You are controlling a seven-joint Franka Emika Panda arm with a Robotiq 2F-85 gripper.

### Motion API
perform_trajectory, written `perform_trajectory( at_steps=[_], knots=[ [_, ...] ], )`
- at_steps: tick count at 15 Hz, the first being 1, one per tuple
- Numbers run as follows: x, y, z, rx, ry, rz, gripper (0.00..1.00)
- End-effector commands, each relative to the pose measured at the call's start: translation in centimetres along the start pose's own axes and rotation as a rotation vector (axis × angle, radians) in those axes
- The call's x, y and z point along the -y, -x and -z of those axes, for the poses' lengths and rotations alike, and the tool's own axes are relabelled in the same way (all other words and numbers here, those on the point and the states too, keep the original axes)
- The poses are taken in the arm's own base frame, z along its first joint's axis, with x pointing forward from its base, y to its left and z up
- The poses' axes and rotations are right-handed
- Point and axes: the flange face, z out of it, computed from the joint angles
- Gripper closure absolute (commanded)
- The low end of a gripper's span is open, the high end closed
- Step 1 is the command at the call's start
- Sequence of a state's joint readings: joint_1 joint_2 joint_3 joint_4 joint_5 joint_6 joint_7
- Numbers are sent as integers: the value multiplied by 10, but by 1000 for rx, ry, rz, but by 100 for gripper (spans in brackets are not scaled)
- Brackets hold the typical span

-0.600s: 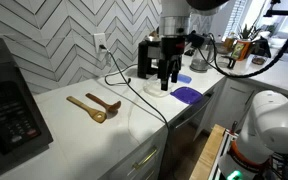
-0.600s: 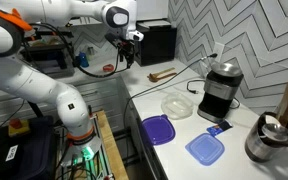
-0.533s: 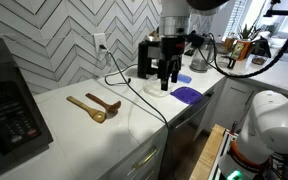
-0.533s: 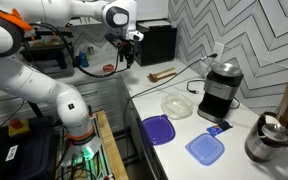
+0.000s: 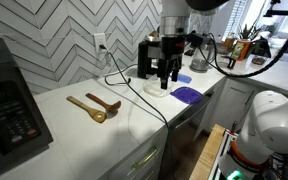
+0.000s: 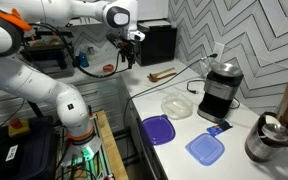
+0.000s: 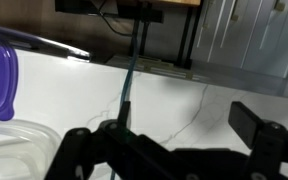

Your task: Unstack the clear containers then place the light blue lid on top of the container on the right.

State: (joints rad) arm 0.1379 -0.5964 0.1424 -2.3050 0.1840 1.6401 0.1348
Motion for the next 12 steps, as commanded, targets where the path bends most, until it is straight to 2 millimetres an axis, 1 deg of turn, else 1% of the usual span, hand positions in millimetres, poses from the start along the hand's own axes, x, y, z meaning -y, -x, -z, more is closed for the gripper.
perform_trajectory(
  at_steps=[1,5,6,9,12],
  knots=[
    [-52,-15,0,-66,72,-171,0],
    [-110,-28,1,-156,140,-364,0],
    [-120,-30,-1,-172,136,-395,0],
    [-156,-30,-9,-249,125,-502,0],
    [-187,-26,-21,-330,86,-599,0]
  ],
)
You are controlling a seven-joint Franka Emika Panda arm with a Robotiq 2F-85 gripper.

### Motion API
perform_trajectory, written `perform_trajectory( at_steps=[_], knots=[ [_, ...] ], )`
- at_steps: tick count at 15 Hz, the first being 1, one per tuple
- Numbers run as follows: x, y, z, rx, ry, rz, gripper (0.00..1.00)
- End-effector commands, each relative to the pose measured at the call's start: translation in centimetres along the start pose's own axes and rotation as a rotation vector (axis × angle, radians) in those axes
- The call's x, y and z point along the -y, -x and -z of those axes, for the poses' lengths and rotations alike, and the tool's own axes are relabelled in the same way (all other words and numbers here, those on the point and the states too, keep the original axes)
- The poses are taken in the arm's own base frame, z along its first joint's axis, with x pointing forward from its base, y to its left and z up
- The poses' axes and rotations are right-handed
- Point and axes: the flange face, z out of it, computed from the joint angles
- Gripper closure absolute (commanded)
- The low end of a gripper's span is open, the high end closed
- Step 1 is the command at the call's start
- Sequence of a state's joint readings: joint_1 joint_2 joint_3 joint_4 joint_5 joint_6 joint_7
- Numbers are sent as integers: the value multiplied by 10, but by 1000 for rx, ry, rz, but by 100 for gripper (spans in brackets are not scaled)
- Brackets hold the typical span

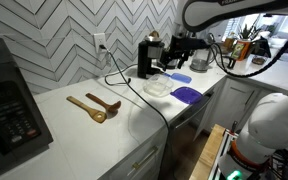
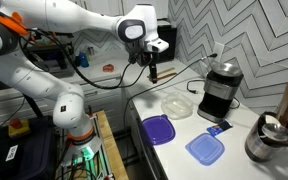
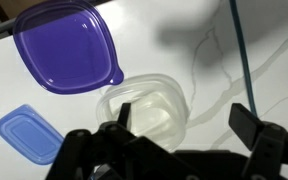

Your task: Unstack the clear containers then place the light blue lid on top of the container on the right.

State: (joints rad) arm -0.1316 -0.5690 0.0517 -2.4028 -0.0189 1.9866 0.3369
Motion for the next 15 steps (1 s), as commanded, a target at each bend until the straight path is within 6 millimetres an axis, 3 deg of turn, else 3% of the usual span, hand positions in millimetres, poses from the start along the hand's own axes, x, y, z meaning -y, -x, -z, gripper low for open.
perform_trajectory(
  at_steps=[1,8,15],
  knots=[
    [-35,1,-23,-80,-31,-123,0],
    [-80,-4,-66,-121,-79,-301,0],
    [-85,-20,-92,-51,-70,-379,0]
  ],
)
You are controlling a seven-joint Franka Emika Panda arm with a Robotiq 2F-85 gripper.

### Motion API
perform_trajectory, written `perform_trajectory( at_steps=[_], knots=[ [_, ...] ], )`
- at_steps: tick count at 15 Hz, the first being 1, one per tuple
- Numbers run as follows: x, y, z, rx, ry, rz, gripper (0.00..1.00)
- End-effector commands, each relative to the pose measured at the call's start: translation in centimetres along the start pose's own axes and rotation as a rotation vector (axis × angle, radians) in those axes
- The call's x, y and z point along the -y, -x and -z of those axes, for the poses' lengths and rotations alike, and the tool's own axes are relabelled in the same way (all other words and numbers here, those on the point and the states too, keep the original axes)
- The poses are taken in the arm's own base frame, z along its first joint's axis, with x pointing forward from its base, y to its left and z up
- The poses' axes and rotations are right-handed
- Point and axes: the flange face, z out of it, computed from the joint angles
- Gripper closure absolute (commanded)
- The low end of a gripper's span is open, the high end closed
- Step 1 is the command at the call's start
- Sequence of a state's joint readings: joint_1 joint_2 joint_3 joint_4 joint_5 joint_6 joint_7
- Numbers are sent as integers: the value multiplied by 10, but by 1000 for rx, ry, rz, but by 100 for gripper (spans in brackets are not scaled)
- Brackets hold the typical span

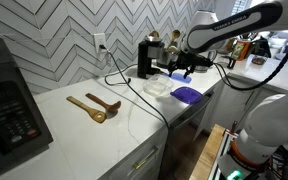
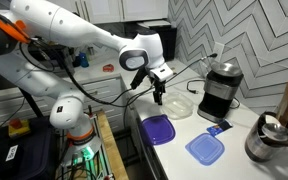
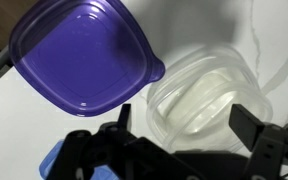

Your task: Unstack the clear containers then place the light blue lid on top of the container on the right.

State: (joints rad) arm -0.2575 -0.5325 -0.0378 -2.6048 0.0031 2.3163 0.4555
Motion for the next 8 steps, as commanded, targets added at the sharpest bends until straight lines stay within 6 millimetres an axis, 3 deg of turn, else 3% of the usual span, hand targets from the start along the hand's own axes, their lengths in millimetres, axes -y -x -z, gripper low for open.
perform_trajectory(
  at_steps=[1,8],
  knots=[
    [2,-11,-15,30,-1,-51,0],
    [14,-39,-31,56,0,-102,0]
  ],
)
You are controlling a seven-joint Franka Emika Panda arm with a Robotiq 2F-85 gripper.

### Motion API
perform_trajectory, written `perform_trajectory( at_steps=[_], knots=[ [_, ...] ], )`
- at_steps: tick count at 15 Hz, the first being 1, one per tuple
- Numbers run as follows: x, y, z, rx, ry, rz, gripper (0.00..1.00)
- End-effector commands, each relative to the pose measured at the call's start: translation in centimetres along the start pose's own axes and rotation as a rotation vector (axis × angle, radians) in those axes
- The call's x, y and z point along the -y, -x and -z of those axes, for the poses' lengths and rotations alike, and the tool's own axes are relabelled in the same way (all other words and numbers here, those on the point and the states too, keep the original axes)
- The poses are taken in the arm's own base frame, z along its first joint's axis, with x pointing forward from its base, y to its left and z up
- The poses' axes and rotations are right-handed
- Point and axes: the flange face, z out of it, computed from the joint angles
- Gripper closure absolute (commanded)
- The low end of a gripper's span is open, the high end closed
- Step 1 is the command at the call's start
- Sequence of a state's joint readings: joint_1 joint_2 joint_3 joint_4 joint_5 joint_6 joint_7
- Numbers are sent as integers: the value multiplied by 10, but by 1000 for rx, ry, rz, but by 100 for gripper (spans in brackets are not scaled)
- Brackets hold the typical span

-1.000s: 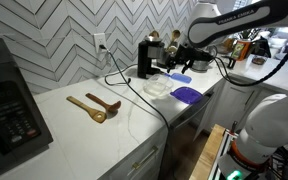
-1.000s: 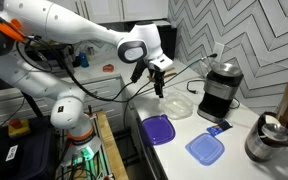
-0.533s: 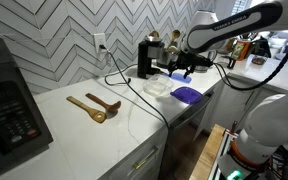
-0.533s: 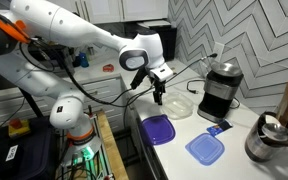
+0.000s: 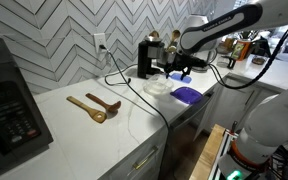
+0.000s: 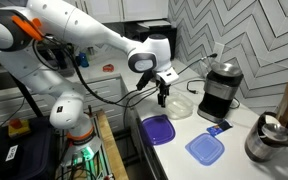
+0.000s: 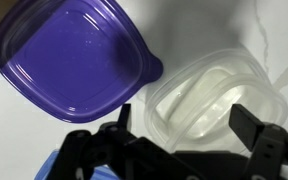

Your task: Unstack the clear containers then place the light blue lid on top of the container on the right.

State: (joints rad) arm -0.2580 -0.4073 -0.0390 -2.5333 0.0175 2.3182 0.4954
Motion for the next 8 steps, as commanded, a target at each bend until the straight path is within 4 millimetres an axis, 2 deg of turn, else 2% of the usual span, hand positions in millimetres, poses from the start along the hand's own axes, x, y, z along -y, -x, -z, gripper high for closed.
perform_trajectory(
  at_steps=[1,8],
  knots=[
    [7,-21,-7,9,-25,-59,0],
    [15,-42,-24,65,-70,-171,0]
  ],
)
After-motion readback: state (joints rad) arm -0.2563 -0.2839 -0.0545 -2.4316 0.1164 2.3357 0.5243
